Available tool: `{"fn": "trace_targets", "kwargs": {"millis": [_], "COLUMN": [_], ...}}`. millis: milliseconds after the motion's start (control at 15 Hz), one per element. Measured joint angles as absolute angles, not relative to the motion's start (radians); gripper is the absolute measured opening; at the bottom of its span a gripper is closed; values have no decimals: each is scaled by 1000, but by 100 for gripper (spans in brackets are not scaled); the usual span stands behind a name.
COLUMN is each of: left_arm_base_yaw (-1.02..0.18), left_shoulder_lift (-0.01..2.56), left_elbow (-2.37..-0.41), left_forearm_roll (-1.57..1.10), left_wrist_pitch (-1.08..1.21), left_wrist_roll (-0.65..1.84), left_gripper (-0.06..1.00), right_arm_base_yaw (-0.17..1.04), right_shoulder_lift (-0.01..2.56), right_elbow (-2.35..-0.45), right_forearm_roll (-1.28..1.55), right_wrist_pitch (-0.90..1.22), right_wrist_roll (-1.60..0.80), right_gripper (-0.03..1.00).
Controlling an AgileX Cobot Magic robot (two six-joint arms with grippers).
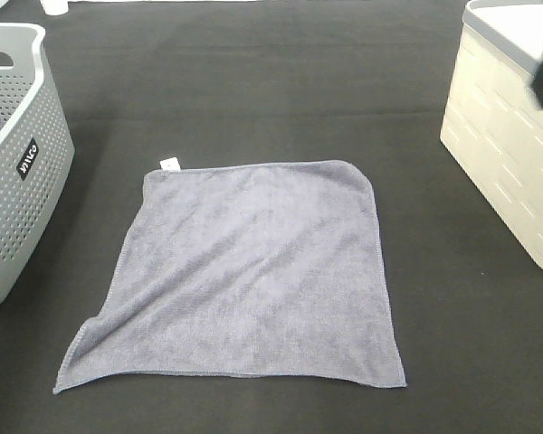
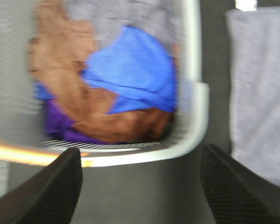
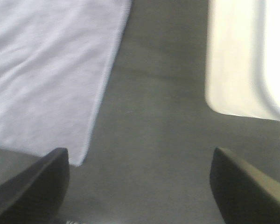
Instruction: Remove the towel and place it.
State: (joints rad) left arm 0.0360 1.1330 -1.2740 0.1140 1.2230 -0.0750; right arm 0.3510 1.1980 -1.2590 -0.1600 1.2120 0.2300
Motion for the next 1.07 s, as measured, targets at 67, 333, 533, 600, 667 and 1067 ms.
{"fn": "trace_targets", "kwargs": {"millis": [67,333,533,600,667,1067], "left_arm_base_yaw": [97,179,179,179,179,179], "left_shoulder_lift": [1110,980,839,781,728,381], "left_elbow": [-1274,-1271,-1138,-1072,-1007,-727], "left_forearm_roll": [116,102,56,54,54,53], "left_wrist_pitch": [1223,1224,1220,1221,1221,1223], "left_wrist_roll": [-60,-30,0,24,57,89], "left_gripper": [67,67,67,67,67,67], "right_arm_base_yaw": [295,262,262,262,262,262], "right_shoulder_lift": [1195,1066,887,827,759,437], "right_elbow": [-1259,-1216,-1078,-1031,-982,-802], "right_forearm_roll": [-165,-123,-84,-80,-78,-83], "right_wrist_pitch": [1212,1213,1215,1215,1215,1216], "right_wrist_roll": [206,162,161,161,161,155], "right_gripper": [78,78,78,78,78,77]}}
